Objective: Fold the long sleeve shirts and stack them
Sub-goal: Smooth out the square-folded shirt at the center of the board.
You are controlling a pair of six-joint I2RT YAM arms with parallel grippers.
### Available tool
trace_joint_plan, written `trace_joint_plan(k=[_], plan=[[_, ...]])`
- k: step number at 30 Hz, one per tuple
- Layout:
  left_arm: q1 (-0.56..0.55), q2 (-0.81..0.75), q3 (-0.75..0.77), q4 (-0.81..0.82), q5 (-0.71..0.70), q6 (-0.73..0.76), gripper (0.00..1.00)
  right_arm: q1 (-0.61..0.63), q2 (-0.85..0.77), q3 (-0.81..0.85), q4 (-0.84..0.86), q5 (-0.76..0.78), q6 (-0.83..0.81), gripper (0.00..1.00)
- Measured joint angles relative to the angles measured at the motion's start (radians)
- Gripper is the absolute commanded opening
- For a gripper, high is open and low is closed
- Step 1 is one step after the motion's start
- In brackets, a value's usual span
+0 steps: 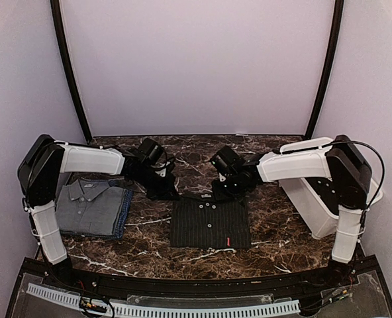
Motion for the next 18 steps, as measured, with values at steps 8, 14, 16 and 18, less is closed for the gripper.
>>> trace_joint_plan(k=[8,14,16,18], plan=[[-0.019,0.0,0.022,0.007,0.012,0.01,0.0,0.0,-0.003,0.0,-0.002,0.007,-0.006,0.0],[-0.019,0.0,0.022,0.025,0.012,0.022,0.0,0.0,-0.049,0.001,-0.015,0.034,-0.01,0.34],[-0.019,0.0,0.022,0.027,0.012,0.024,0.0,-0.005,-0.055,0.002,-0.016,0.036,-0.009,0.39],[-0.019,0.0,0.022,0.029,0.012,0.025,0.0,-0.01,-0.054,0.001,-0.016,0.032,-0.018,0.45]])
